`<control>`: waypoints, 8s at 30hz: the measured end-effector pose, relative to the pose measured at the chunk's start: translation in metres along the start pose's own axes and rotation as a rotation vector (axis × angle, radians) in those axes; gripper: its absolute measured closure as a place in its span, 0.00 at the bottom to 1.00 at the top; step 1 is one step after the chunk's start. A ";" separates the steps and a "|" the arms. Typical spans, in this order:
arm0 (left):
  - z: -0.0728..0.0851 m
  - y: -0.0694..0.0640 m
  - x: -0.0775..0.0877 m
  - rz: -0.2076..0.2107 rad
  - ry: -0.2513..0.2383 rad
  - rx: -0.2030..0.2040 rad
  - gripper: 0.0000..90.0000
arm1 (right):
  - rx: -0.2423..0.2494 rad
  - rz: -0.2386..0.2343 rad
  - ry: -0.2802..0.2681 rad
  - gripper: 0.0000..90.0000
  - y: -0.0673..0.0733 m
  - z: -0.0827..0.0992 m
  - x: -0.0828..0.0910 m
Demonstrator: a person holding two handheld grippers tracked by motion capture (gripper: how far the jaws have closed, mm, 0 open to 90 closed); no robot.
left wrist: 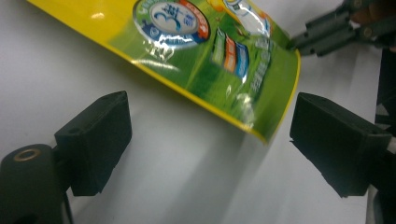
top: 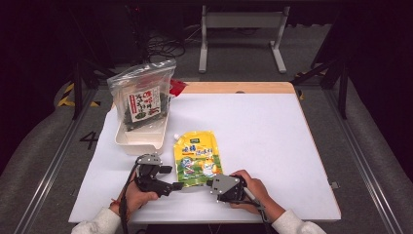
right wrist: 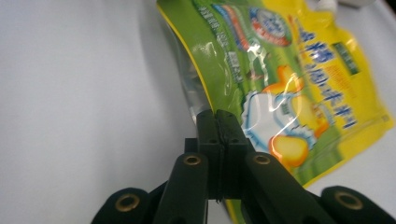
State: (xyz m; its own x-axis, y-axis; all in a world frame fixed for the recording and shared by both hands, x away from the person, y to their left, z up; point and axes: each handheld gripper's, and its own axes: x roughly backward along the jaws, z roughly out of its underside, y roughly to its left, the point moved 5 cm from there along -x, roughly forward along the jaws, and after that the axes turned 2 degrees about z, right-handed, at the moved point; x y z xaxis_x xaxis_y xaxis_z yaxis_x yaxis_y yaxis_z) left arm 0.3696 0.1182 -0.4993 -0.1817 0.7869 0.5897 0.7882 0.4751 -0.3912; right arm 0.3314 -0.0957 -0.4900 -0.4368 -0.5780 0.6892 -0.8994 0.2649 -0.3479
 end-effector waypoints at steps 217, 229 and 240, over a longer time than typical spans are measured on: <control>-0.060 0.085 0.142 -0.171 -0.368 -0.327 0.98 | -0.406 0.133 -0.137 0.30 -0.018 0.058 0.070; -0.053 0.091 0.140 -0.218 -0.362 -0.296 0.97 | -0.397 0.132 -0.133 0.30 -0.018 0.058 0.069; -0.048 0.095 0.138 -0.239 -0.338 -0.291 0.97 | -0.414 0.115 -0.127 0.30 -0.018 0.060 0.067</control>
State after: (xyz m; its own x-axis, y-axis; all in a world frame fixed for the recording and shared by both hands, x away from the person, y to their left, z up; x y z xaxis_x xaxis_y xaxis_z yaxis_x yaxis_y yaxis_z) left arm 0.4478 0.2534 -0.4213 -0.5194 0.7756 0.3587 0.8236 0.5663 -0.0317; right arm 0.3197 -0.1853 -0.4755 -0.5520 -0.6100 0.5685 -0.7878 0.6048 -0.1161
